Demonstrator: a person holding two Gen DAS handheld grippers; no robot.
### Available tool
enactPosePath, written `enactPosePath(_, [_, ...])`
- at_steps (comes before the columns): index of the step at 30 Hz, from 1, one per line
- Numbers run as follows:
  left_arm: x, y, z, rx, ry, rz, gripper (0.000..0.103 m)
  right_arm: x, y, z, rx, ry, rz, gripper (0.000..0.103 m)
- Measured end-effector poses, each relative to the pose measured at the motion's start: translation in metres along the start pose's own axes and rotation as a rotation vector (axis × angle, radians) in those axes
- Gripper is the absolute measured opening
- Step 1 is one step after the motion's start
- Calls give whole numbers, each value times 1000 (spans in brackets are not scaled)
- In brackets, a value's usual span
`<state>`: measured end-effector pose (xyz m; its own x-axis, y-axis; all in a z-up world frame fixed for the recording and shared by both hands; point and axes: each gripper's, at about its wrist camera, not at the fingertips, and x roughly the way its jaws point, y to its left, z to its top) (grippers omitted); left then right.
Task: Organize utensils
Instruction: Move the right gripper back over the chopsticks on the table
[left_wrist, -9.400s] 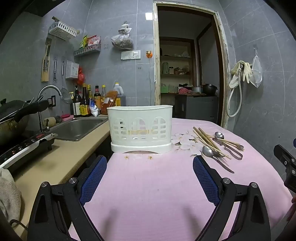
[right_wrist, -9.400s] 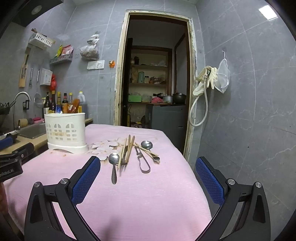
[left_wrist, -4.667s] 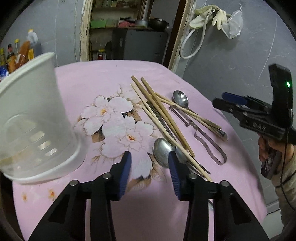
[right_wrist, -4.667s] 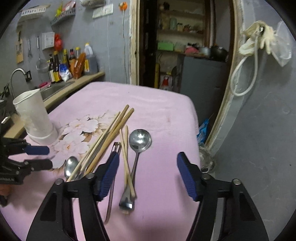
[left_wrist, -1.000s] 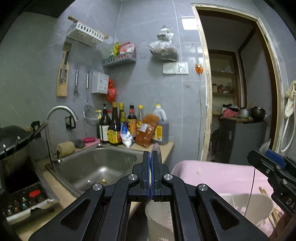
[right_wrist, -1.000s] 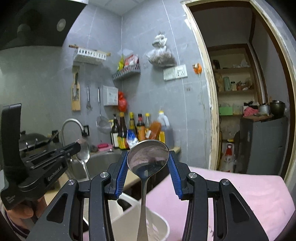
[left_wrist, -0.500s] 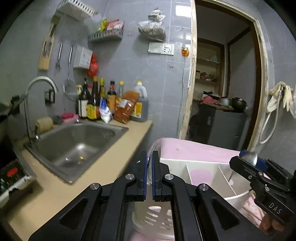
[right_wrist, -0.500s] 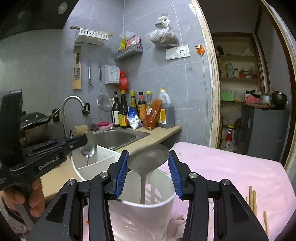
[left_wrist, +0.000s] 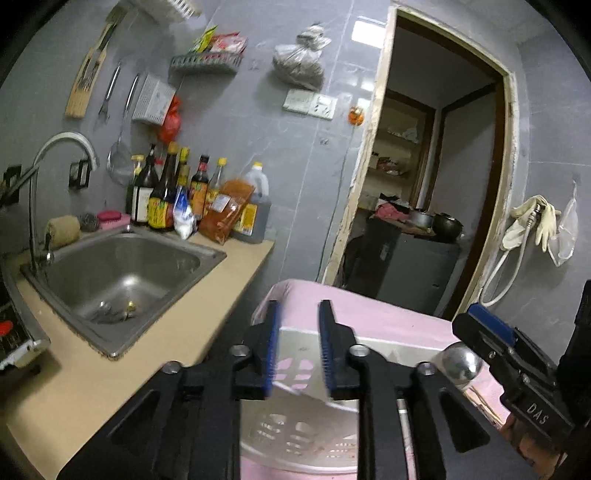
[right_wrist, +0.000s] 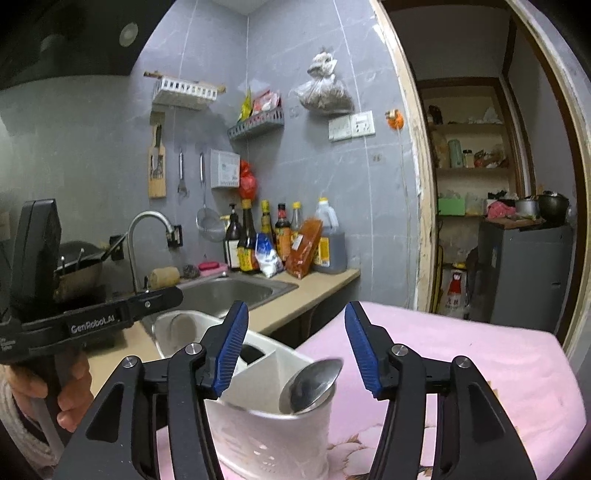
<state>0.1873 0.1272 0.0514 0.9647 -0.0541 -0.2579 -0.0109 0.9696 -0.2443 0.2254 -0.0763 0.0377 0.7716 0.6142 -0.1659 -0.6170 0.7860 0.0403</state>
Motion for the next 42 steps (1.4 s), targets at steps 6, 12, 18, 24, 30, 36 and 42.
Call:
enactPosePath(6, [-17, -24, 9, 50, -69, -12, 49, -28, -11, 14, 6, -73, -51, 74])
enactPosePath(12, [-30, -46, 14, 85, -117, -33, 71, -69, -30, 25, -15, -126, -134, 87])
enactPosePath(18, [-37, -79, 9, 145, -127, -98, 79, -113, -58, 30, -34, -149, -247, 99])
enactPosePath(24, [-31, -120, -14, 223, -35, -200, 81, -146, -90, 21, -41, -96, -351, 101])
enactPosePath(30, [-10, -154, -46, 269, 146, -261, 80, -159, -123, -2, -2, 36, -407, 101])
enactPosePath(36, [10, -182, -80, 303, 328, -291, 80, -153, -153, -25, 77, 181, -410, 91])
enactPosePath(42, [38, -190, -101, 288, 483, -299, 70, -127, -175, -45, 134, 347, -367, 65])
